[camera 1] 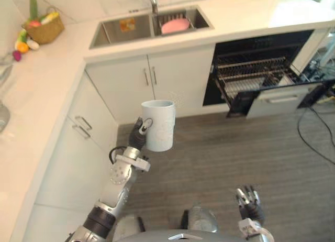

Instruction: Walk over to the sink, pick up the cup, carry it to the dishwasher, place the cup inside the dishwasher, then close the dishwasher door

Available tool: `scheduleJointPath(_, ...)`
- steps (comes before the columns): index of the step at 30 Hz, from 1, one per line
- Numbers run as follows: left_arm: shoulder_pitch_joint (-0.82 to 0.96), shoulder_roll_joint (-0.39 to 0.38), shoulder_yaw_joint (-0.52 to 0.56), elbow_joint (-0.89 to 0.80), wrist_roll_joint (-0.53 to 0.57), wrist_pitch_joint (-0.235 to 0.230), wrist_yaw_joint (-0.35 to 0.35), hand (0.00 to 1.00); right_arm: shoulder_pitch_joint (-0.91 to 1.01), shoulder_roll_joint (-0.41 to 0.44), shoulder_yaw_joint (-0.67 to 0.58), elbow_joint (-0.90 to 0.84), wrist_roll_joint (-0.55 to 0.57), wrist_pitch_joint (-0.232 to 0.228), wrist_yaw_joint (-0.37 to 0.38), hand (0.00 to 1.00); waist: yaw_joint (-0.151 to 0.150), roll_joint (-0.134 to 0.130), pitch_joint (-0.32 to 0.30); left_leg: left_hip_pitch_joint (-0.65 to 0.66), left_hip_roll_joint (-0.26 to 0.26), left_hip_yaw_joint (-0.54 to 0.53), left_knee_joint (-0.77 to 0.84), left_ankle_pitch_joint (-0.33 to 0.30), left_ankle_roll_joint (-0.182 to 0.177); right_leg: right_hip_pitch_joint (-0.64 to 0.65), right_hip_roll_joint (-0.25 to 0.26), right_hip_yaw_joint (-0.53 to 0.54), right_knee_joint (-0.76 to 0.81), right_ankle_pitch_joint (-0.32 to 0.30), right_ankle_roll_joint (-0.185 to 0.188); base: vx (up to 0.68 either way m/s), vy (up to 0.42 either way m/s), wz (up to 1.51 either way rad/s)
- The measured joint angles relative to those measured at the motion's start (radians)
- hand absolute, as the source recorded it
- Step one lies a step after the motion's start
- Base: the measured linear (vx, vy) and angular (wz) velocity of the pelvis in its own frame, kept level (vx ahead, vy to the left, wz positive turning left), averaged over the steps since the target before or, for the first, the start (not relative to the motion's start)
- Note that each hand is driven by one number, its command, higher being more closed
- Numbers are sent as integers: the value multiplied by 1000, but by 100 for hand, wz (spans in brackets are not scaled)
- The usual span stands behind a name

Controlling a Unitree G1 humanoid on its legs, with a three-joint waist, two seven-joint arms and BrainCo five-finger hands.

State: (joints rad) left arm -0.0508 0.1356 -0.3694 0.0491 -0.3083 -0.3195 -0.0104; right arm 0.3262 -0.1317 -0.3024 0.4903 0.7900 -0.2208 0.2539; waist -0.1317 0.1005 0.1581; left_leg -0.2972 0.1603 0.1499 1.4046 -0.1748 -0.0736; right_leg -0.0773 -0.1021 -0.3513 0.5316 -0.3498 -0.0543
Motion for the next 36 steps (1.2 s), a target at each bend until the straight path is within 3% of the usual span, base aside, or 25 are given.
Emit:
scheduleJointPath(1,8,-1,14,-18,-4,6,-4,100,-17,-8,7,-3,0,0,8,0,22,-2,-2,-16,-10,30,-101,-41,0,42,11,32,-51,23,21,523,65,-91)
scheduleJointPath(3,31,0,26,-54,-4,6,-4,100,-50,-19,24,-9,-4,2,14,0,39,-12,-15,-8,-40,55,-467,-89,23,63,12,69,-101,56,32,512,84,-94)
scheduleJointPath(4,44,2,25,-73,-3,6,-4,100,-72,-18,49,-13,-11,5,17,0,48,-31,-23,37,-106,19,-849,-67,48,46,-11,106,-80,57,37,318,75,-77)
scheduleJointPath(5,56,-1,22,-78,-2,4,-4,100,-87,-37,65,-13,-13,11,17,0,48,-32,-23,84,-144,-54,-1186,75,58,41,-23,139,-55,45,60,390,118,-74)
scheduleJointPath(7,103,0,35,-75,-2,-2,-3,100,-99,-27,78,5,-14,29,11,0,66,-47,-29,170,-164,-67,-1366,335,55,80,-32,204,-57,-21,112,408,114,-66)
scheduleJointPath(8,123,-1,57,-70,-2,-3,-2,100,-92,-16,103,6,-15,35,4,0,53,-75,-21,163,-184,-64,-1313,306,47,115,-44,236,-109,-24,100,320,41,-34)
scheduleJointPath(9,128,-2,67,-69,-2,-5,1,100,-89,-12,106,8,-18,40,4,0,51,-76,-19,133,-178,-64,-1244,267,36,134,-37,241,-153,-13,95,236,32,2)
scheduleJointPath(10,125,8,104,-68,-2,-11,2,100,-114,0,104,31,-24,41,3,0,62,-82,6,31,-155,-37,-1032,162,-2,188,-24,259,-211,24,117,181,63,-25)
scheduleJointPath(11,131,4,132,-59,-3,-26,2,100,-128,-4,102,69,-42,40,1,0,78,-76,13,20,-130,-23,-1018,119,-18,221,-12,273,-233,26,117,179,67,-37)
scheduleJointPath(12,134,2,137,-58,-3,-30,5,100,-129,-13,101,86,-52,40,-1,0,81,-67,11,30,-126,-28,-1053,121,-16,233,-2,282,-233,25,116,178,100,-61)
scheduleJointPath(13,142,13,139,-58,-3,-42,6,100,-139,-19,102,124,-66,37,-4,0,92,-77,6,49,-139,-22,-1044,117,63,247,-16,315,-224,-7,108,209,152,-57)
scheduleJointPath(15,141,15,160,-61,-2,-51,9,100,-145,-27,102,157,-106,28,-4,0,94,-99,-14,71,-184,22,-1018,44,84,219,-70,337,-136,-39,109,296,171,-67)
scheduleJointPath(17,140,4,184,-72,-2,-56,15,100,-166,-29,91,148,-134,19,-3,0,83,-99,-17,79,-204,44,-1021,30,106,94,-108,334,97,-6,123,238,133,-37)
scheduleJointPath(18,128,5,201,-81,1,-70,26,100,-171,-27,79,144,-169,-1,-8,0,63,-112,-9,114,-223,66,-1020,13,139,-7,-155,333,318,89,144,229,125,-15)
scheduleJointPath(19,124,4,204,-82,7,-76,31,100,-172,-28,76,138,-181,-3,-14,0,60,-114,-8,135,-226,72,-1022,1,147,-37,-171,329,384,148,139,355,175,-20)
scheduleJointPath(20,121,8,212,-85,11,-82,54,100,-171,-24,73,109,-207,-12,-25,0,47,-110,-7,184,-222,75,-1033,-19,157,-70,-208,290,482,228,103,313,108,-27)
scheduleJointPath(21,116,13,212,-93,17,-92,85,100,-174,-20,84,51,-209,-26,-34,0,39,-106,-5,232,-211,81,-1057,-30,160,-106,-233,236,562,194,65,306,92,-32)
scheduleJointPath(24,107,14,212,-137,19,-134,149,100,-203,-23,95,-90,-206,-55,-67,0,37,-80,10,322,-163,109,-1122,-32,151,-167,-239,100,516,105,53,272,10,-47)
scheduleJointPath(25,89,18,211,-156,45,-160,181,100,-221,-31,91,-140,-205,-76,-85,0,38,-70,16,353,-134,120,-1143,-35,136,-180,-225,42,394,82,68,209,-70,-41)
scheduleJointPath(27,51,29,202,-163,80,-192,211,100,-251,-40,74,-199,-205,-92,-94,0,40,-65,19,376,-99,142,-1144,-51,108,-200,-198,-2,136,102,82,162,-85,-40)
scheduleJointPath(29,9,69,200,-144,114,-195,255,100,-292,-59,43,-241,-201,-112,-100,0,39,-90,18,422,-84,167,-1138,-89,54,-218,-191,13,-167,250,80,269,-233,-36)
scheduleJointPath(31,0,113,205,-140,117,-199,283,100,-296,-84,43,-284,-196,-114,-103,0,29,-142,19,440,-89,163,-1071,-158,2,-193,-198,12,-283,394,36,269,-315,-17)
scheduleJointPath(32,-7,110,213,-107,117,-205,292,100,-291,-109,36,-310,-195,-113,-104,0,18,-126,25,447,-59,149,-1013,-212,-28,-192,-191,10,-233,473,77,185,-264,-13)
scheduleJointPath(34,-27,88,211,-71,114,-202,304,100,-290,-134,-6,-364,-191,-109,-106,0,15,-61,31,442,-3,112,-985,-250,-42,-209,-137,7,-176,412,67,223,-213,-23)
scheduleJointPath(36,-76,78,212,-70,115,-202,305,100,-290,-134,-54,-401,-179,-102,-112,0,15,-34,29,443,31,70,-987,-268,-48,-215,-93,-5,-149,372,62,225,-192,-19)
